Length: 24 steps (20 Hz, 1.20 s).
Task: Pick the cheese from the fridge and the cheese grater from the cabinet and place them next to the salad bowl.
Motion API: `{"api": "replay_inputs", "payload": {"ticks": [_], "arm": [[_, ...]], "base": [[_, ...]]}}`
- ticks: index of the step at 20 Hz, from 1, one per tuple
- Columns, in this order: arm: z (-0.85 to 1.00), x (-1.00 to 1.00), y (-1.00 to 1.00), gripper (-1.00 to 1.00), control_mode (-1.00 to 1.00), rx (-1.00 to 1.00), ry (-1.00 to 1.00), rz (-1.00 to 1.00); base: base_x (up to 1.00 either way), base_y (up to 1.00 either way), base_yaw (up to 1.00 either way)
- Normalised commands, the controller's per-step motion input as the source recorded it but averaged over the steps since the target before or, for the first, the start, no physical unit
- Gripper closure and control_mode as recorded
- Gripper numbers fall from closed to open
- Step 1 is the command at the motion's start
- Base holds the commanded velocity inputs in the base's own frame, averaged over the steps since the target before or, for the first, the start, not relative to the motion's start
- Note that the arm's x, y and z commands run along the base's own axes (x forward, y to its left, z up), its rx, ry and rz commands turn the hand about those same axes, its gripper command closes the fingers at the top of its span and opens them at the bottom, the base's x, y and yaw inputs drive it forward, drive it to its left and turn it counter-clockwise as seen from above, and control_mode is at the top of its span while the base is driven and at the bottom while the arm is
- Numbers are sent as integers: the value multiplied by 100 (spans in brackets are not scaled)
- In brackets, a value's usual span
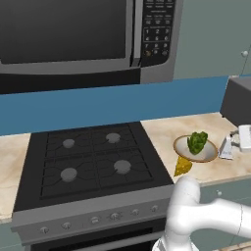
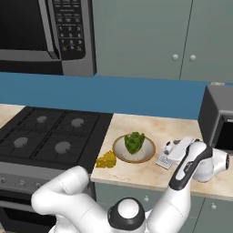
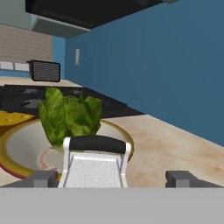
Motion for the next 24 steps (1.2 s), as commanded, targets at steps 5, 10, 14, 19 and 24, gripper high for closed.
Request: {"api": "replay_inputs", "payload": {"ticks": [5, 10, 14, 19, 24], "arm": [[0, -31, 0, -100, -100, 0, 1, -3], [0, -45, 0, -100, -100, 0, 2, -8], [14, -49, 0, -100, -100, 0, 0, -12], [50, -42, 0, -100, -100, -6, 8, -14], [32, -66, 14, -100, -100, -36, 12, -10]], "base": [[0, 0, 0], [0, 0, 0], [0, 0, 0], [0, 0, 0], [0, 0, 0]]}}
